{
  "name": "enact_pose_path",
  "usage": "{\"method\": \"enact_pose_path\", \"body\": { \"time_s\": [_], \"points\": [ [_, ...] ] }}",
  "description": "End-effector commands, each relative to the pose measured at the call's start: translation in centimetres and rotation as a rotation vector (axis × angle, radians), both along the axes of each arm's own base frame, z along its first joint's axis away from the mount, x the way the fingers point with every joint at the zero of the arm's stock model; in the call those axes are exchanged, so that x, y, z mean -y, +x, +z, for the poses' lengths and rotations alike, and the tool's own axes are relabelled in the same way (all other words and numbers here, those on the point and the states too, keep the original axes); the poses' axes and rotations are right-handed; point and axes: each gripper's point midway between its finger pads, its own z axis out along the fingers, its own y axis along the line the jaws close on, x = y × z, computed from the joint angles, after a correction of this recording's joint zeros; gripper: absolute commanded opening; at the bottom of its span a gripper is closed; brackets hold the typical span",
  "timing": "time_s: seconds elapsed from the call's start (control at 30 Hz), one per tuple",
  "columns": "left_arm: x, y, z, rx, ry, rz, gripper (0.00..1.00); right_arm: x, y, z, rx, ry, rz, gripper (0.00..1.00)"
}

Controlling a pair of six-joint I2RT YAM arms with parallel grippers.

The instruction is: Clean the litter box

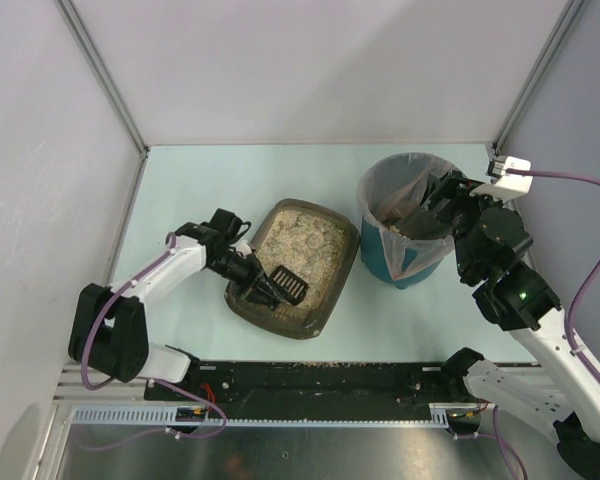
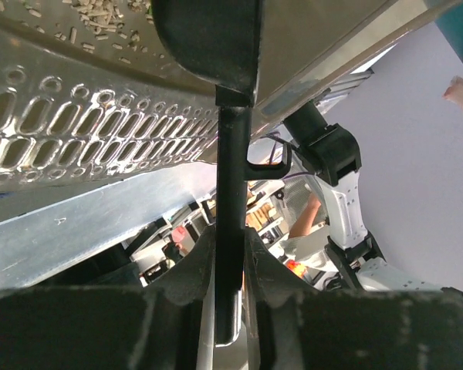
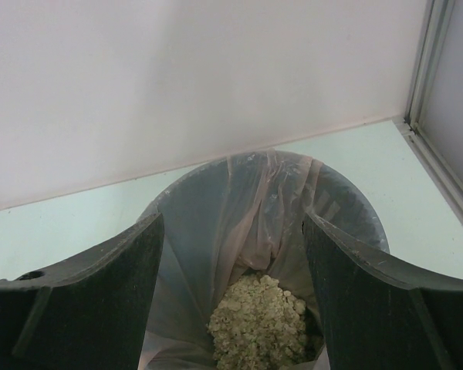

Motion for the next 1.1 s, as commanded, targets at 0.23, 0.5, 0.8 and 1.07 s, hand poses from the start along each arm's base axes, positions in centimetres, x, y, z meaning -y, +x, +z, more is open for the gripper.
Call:
{"method": "enact_pose_path", "body": {
  "time_s": [0.23, 0.5, 0.8, 1.07],
  "points": [
    [-0.3, 2.2, -1.4, 0.061, 0.007, -0.019, 0.00, 0.6, -0.3, 0.8, 0.025, 0.027, -0.026, 0.77],
    [0.3, 3.0, -3.0, 0.082, -0.025, -0.018, 0.00, 0.5, -0.2, 1.0, 0.033, 0.030, -0.022, 0.77],
    [0.8, 5.1, -4.3, 0.143, -0.023, 0.006, 0.00, 0.5, -0.4, 1.4, 0.046, 0.039, -0.015, 0.77],
    [1.3, 6.8, -6.2, 0.173, -0.021, 0.008, 0.00, 0.6, -0.5, 1.5, 0.049, 0.041, -0.014, 0.77]
  ]
}}
